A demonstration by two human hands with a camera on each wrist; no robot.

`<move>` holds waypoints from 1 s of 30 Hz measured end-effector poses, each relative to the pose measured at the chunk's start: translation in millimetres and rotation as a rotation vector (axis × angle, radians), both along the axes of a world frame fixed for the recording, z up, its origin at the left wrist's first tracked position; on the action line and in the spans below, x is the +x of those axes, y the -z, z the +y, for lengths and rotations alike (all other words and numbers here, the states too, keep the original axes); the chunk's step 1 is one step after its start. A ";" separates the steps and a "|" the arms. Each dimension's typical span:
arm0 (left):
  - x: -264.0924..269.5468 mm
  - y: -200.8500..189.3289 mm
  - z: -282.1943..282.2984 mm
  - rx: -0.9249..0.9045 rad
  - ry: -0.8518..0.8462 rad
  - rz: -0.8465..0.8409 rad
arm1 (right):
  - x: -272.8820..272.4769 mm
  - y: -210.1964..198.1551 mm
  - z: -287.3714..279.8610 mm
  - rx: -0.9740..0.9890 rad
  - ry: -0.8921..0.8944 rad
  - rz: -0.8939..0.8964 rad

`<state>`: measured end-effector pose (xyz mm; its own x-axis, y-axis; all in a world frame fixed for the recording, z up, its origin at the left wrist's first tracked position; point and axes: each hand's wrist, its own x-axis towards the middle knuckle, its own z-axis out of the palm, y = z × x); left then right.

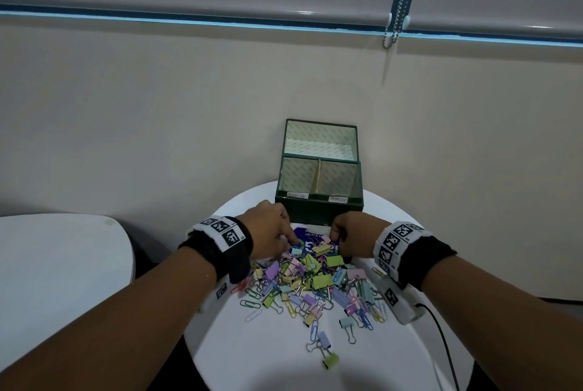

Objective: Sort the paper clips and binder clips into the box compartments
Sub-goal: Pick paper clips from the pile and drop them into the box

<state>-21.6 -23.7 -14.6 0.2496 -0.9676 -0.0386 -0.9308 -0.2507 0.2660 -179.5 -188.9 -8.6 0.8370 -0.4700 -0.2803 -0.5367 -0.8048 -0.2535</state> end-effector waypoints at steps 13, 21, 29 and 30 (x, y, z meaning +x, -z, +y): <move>10.0 -7.9 -0.2 -0.055 -0.130 -0.027 | 0.3 1.5 1.7 -0.079 -0.057 -0.034; 16.1 -11.1 32.7 0.145 -0.242 -0.139 | -11.2 1.7 -1.7 0.018 -0.089 -0.091; 6.4 -8.2 35.8 0.187 -0.058 -0.001 | -6.7 3.5 2.2 -0.017 -0.144 -0.009; 5.6 -8.9 35.6 0.174 -0.062 0.007 | -9.2 0.8 1.3 0.016 -0.125 -0.035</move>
<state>-16.0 12.0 -5.6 0.3075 -0.9291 -0.2055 -0.9106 -0.3500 0.2199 -188.8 -187.6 -9.4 0.8982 -0.3565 -0.2571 -0.4228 -0.8606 -0.2838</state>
